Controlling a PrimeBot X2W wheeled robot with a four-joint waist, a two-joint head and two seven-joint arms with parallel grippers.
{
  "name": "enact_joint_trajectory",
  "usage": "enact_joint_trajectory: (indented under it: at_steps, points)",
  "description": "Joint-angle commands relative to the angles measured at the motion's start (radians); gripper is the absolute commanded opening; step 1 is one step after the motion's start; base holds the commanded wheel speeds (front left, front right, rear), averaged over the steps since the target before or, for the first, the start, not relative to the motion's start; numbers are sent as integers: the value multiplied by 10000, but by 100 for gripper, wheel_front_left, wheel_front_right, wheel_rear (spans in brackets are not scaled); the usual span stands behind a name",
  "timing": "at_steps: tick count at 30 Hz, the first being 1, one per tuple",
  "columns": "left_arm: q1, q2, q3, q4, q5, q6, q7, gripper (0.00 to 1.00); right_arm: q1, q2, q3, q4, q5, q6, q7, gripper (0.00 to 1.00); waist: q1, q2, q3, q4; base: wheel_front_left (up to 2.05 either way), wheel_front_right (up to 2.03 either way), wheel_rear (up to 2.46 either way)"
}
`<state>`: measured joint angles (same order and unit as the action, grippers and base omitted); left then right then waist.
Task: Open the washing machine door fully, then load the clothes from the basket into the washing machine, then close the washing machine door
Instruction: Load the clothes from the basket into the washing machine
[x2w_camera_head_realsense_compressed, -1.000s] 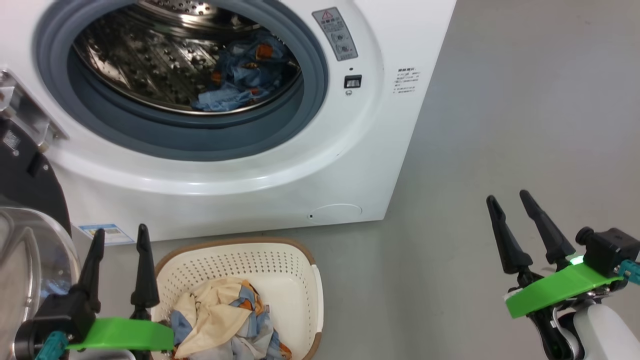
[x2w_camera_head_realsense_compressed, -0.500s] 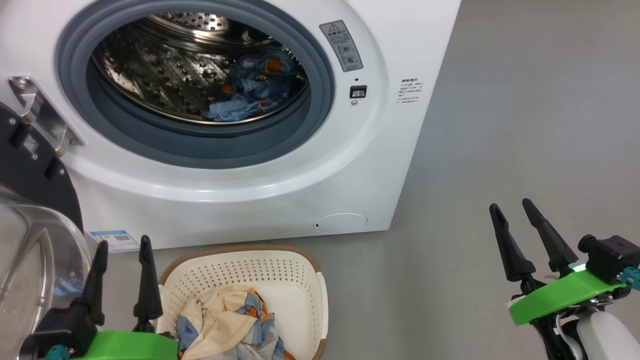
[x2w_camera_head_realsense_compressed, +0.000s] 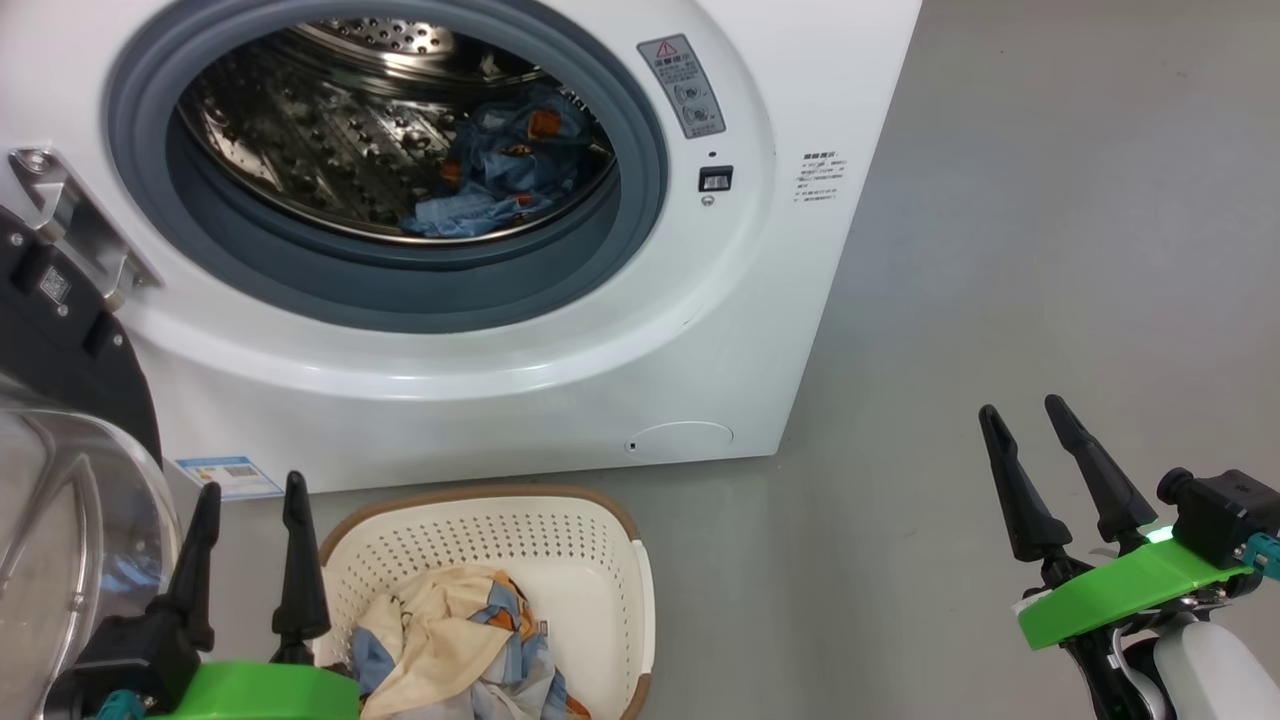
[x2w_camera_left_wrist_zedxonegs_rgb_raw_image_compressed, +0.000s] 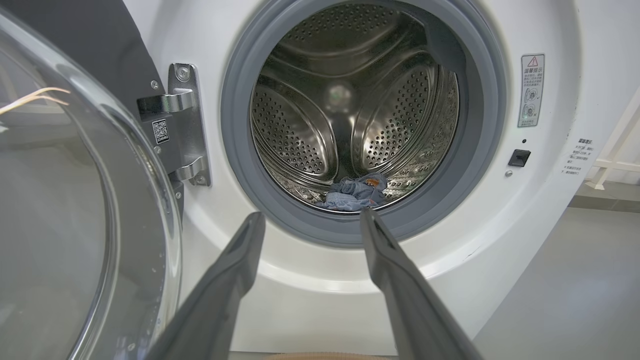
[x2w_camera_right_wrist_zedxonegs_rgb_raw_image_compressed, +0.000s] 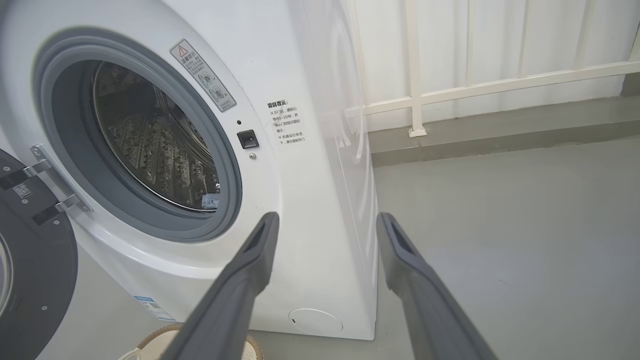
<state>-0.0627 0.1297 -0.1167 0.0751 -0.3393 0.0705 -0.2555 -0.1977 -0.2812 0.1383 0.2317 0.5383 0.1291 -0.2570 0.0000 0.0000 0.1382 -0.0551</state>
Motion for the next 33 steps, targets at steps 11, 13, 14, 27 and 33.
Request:
enact_joint_trajectory:
  at_steps: [11, 13, 14, 27, 33]
  points:
    - [-216, 250, 267, -278, -100, 154, -4, 100, -5, -68, 100, -246, -42, 16, -48, 100, 0, 0, 120, -3, 0, 0, 0]
    - [-228, 257, 252, -274, -107, 162, -3, 100, -20, -64, 109, -235, -38, 16, -48, 100, 0, 0, 122, -14, 0, 0, 0]
    - [-233, 259, 241, -271, -111, 165, 1, 100, -26, -63, 114, -230, -38, 16, -48, 100, 0, 0, 125, -20, 0, 0, 0]
    - [-1000, 375, -9, -254, -149, 47, 304, 100, -330, 61, 48, -437, -42, 16, -48, 100, 0, 0, 1165, -269, 0, 0, 0]
    - [-1536, 432, -48, 144, -220, -69, 321, 100, -562, 187, 13, -529, -57, 16, -48, 100, 0, 0, 1797, -465, 0, 0, 0]
